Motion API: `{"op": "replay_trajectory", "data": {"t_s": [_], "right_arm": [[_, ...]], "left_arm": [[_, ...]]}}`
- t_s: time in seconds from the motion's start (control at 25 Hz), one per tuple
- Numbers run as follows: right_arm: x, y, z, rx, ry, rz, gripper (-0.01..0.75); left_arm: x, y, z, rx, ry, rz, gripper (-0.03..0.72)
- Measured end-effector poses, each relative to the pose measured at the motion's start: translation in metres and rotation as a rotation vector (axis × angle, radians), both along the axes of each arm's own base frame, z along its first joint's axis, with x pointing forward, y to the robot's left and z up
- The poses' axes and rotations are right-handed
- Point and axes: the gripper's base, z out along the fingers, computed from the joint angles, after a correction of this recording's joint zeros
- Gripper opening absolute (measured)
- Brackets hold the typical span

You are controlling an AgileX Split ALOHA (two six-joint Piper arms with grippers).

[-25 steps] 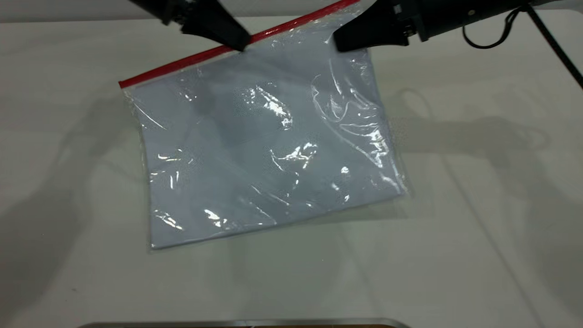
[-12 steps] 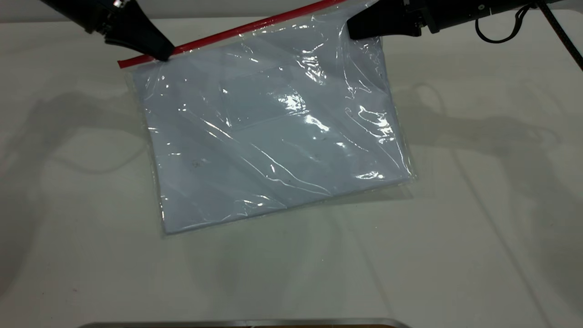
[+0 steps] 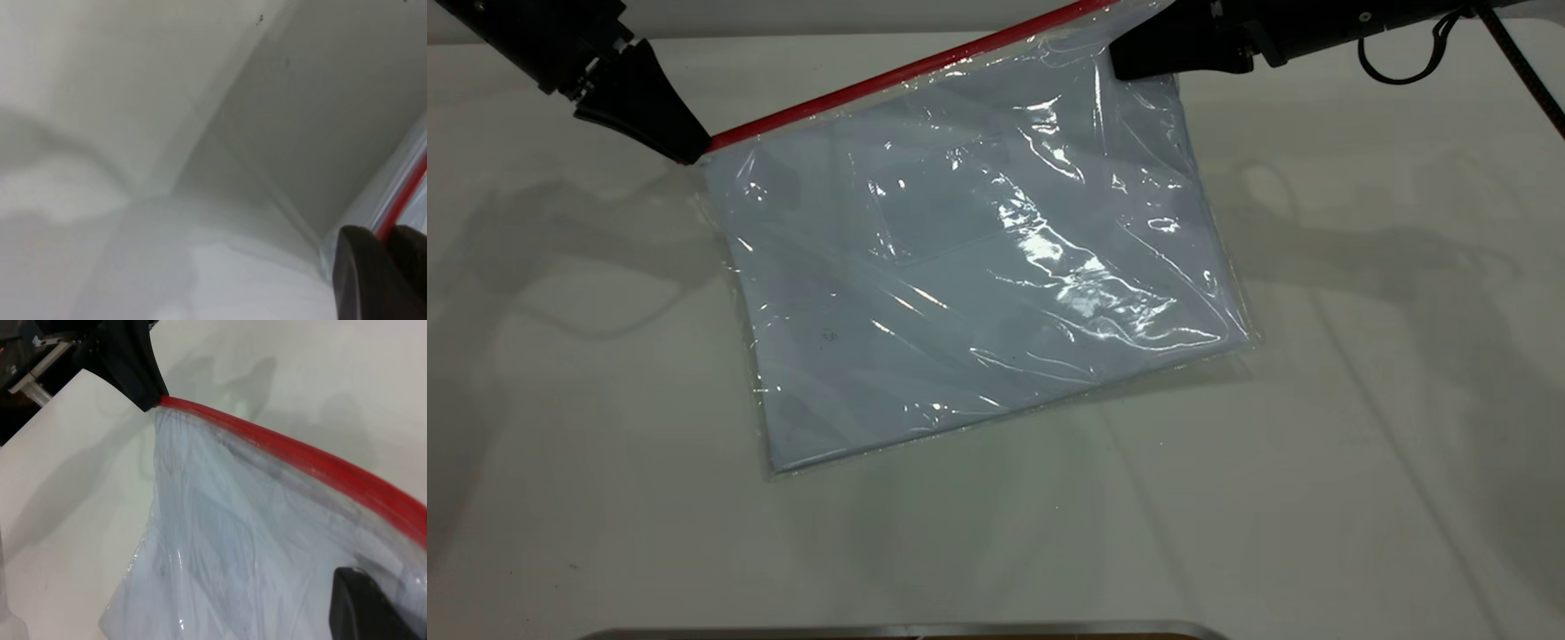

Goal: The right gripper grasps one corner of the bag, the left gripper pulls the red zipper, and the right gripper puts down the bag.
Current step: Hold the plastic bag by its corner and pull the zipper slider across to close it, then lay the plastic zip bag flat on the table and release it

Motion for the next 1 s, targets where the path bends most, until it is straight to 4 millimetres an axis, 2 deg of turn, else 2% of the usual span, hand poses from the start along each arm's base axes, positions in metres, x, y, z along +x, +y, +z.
{"op": "replay_trajectory", "data": {"t_s": [0.24, 0.36, 0.44, 0.52, 0.64, 0.76, 0.88, 1.0], "right_arm": [[0.001, -0.002, -0.001, -0.013, -0.001, -0.013, 0.040], [0.003, -0.007, -0.003, -0.038, -0.002, -0.041, 0.063], [0.005, -0.008, -0.005, -0.057, -0.002, -0.062, 0.091], [0.006, -0.010, -0.011, -0.073, 0.009, -0.082, 0.127], [0.007, -0.014, -0.030, -0.115, 0.062, -0.149, 0.204], [0.007, -0.020, -0.049, -0.195, 0.128, -0.233, 0.327], [0.008, -0.029, -0.056, -0.298, 0.136, -0.276, 0.430], [0.008, -0.042, -0.058, -0.445, 0.163, -0.357, 0.466]], "left_arm": [[0.003, 0.002, 0.003, -0.031, -0.011, 0.044, 0.122], [0.006, 0.003, 0.015, -0.072, -0.040, 0.081, 0.195], [0.009, 0.002, 0.031, -0.100, -0.079, 0.092, 0.271], [0.010, 0.000, 0.052, -0.121, -0.125, 0.097, 0.340], [0.006, -0.004, 0.093, -0.179, -0.181, 0.087, 0.413], [-0.003, -0.010, 0.146, -0.265, -0.256, 0.074, 0.427], [-0.014, -0.014, 0.198, -0.321, -0.365, 0.089, 0.423], [-0.034, -0.017, 0.248, -0.329, -0.458, 0.094, 0.416]]}}
